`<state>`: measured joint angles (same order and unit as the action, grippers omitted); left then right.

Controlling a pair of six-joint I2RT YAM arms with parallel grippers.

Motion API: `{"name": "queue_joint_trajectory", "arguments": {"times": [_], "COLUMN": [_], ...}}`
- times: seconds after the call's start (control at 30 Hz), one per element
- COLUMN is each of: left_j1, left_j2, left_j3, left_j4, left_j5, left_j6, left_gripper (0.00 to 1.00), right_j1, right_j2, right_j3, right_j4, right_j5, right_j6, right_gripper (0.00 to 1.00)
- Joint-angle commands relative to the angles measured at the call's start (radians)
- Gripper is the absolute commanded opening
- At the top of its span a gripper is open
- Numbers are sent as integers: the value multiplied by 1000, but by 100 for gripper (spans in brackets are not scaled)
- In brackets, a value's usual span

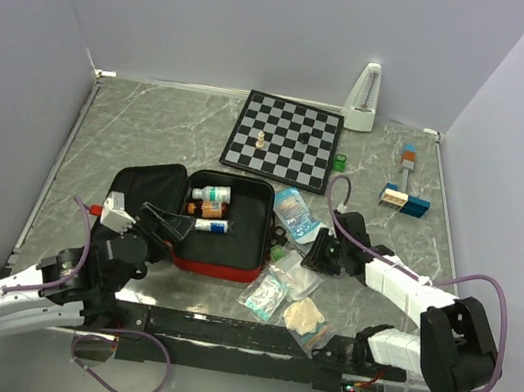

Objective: Organize the medicine kit
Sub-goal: Pick up the medical item at the center of the board.

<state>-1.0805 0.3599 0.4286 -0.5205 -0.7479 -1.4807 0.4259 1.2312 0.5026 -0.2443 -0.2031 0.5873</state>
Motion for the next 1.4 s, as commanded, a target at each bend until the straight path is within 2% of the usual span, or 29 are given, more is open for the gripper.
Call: {"name": "queue_joint_trajectory", "arguments": {"times": [0.0, 0.27, 0.47, 0.6, 0.67, 0.77, 0.83, 1.13, 1.37], "left_j1": [-2, -2, -2, -2, -2, -2, -2, -2, -2], "left_j2": [-10, -6, -24, -42, -62, -101, -124, -179, -205], "left_j3": [1, 15, 27, 44, 50, 56, 61, 88, 93], "left_j4": [14, -9, -27, -62, -85, -119, -150, -275, -319], "left_j5": [4, -16, -41, -73, -90, -106, -119, -156, -183], "left_j6": [-4, -9, -3, -12, -21, -23, -32, -85, -99], "left_gripper": [96, 96, 96, 96, 96, 96, 96, 96, 96], "right_j1": [5, 5, 17, 94, 175, 345, 410, 502, 542], "right_j2": [-30, -165, -304, -322, -268, -135, -49, 316, 513], "right_j3": [0, 74, 184, 264, 328, 468, 529, 758, 861], "right_j4": [10, -134, -225, -156, -127, -139, -133, -99, -87], "right_j5": [28, 128, 148, 42, -16, 65, 103, 171, 255], "right_j6": [9, -33, -64, -115, -165, -259, -276, -325, -365], "right_gripper": [30, 4, 2, 2, 3, 3, 3, 1, 0]}}
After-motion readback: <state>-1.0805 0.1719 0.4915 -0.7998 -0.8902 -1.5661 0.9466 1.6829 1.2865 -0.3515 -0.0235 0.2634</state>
